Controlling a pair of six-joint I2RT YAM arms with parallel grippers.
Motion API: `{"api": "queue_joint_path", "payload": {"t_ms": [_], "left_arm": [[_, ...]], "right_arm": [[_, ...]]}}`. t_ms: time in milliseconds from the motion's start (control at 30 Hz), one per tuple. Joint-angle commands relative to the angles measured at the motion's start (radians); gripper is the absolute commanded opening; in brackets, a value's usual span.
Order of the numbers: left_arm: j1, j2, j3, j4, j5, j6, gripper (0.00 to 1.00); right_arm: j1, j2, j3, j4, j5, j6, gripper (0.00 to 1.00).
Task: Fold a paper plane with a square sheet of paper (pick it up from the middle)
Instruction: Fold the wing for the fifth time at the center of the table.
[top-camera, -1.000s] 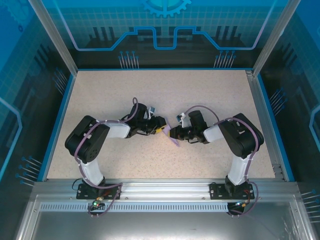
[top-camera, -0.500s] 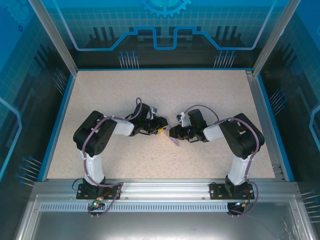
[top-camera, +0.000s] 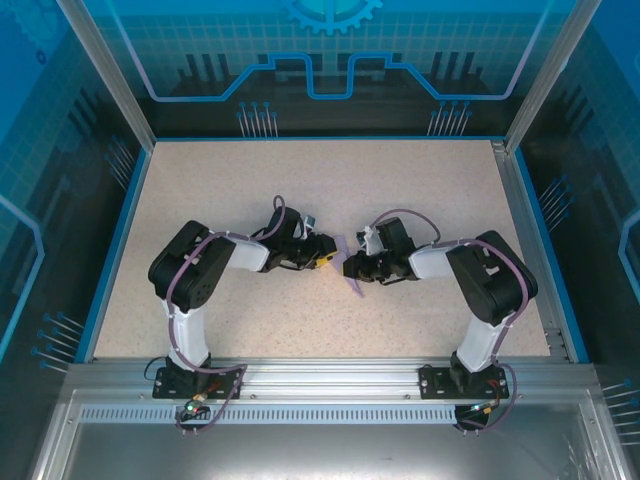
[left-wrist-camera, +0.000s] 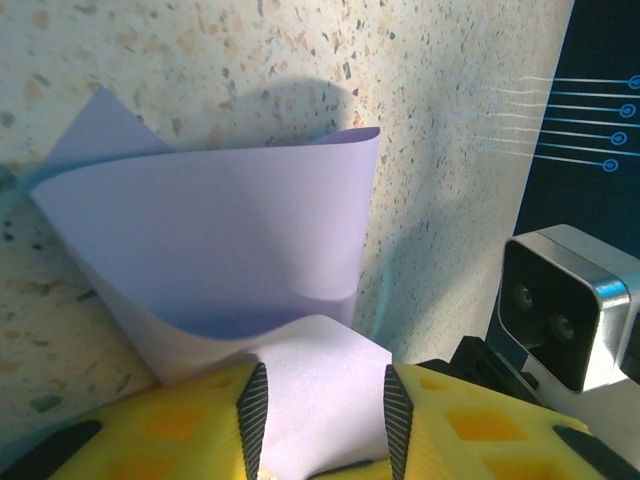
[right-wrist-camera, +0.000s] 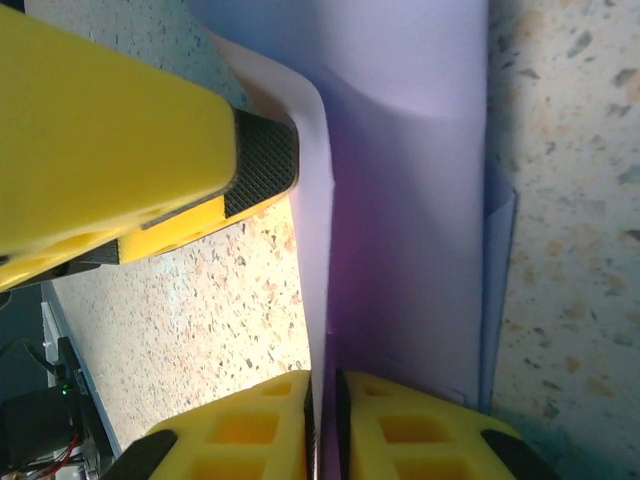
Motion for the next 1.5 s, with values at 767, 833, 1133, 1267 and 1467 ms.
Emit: {"api": "queue_joint_path", "payload": {"t_ms": [767,833,1133,1267,1467], "left_arm": [[-0.027,-0.162,-0.092,0.147,-0.034,-0.031,0.45],[-0.036,-0.142,-0.077,0.159,-0.023,-0.028,0.45],[-0.060,-0.021,0.009,0.222,0.029,-0.041,0.46],[-0.077,0.031,0.065,0.215,0.055,-0.031,0.46],[-0.085,0.097,0.103,0.207,0.078,-0.030,0.46]], "right_arm": [[-0.107,0.021,-0.107,0.260,-0.185,0.219,0.03],[-0.113,0.046,-0.123,0.328,-0.205,0.265,0.02],[-0.124,0.073,-0.167,0.360,-0.124,0.356,0.01],[-0.125,0.086,-0.160,0.320,-0.126,0.342,0.01],[-0.127,0.130,-0.173,0.352,-0.119,0.379,0.02]]}}
